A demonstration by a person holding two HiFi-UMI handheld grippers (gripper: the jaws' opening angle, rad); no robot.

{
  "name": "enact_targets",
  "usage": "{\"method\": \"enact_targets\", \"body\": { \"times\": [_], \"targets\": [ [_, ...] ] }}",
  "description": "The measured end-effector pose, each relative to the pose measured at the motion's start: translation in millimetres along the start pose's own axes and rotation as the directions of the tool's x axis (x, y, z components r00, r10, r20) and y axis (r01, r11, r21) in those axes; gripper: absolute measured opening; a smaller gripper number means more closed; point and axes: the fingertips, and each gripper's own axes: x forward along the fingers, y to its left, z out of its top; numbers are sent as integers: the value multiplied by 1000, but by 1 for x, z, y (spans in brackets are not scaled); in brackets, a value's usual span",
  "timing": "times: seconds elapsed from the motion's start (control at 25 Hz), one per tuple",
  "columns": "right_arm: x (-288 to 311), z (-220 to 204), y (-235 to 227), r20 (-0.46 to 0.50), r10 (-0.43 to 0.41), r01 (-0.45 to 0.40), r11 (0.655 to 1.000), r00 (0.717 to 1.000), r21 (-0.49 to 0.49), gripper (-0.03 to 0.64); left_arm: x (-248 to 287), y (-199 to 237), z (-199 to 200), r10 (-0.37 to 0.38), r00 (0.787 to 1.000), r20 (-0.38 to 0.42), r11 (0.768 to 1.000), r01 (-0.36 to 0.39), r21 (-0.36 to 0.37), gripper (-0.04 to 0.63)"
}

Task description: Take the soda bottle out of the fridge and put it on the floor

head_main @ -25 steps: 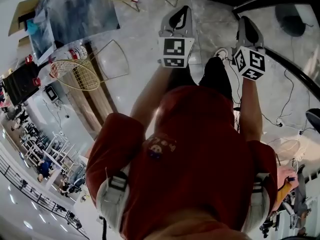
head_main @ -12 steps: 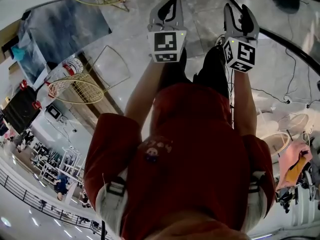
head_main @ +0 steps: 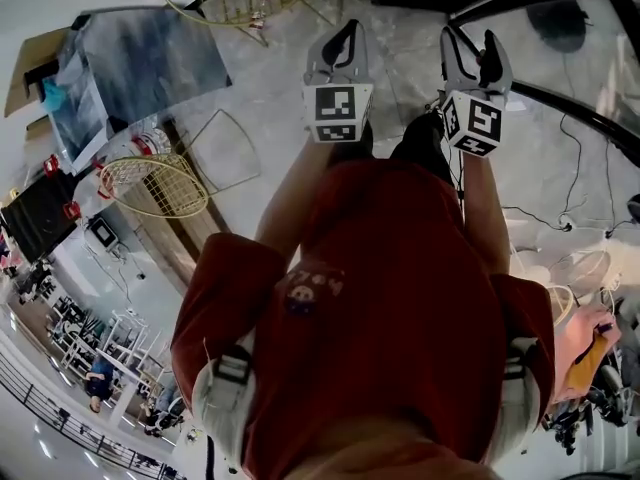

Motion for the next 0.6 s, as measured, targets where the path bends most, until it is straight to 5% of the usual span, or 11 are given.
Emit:
{"method": "enact_targets", "body": {
  "times": [0.32, 0.6],
  "targets": [
    [9, -30, 0, -15, 42, -42, 999, 999, 26, 285, 12, -5, -21, 9, 1000, 12, 1000, -10, 17, -2],
    [55, -102, -12, -3, 73, -73, 997, 997, 22, 285, 68, -9, -86, -29, 998, 47, 999, 27, 46, -2]
  ]
}}
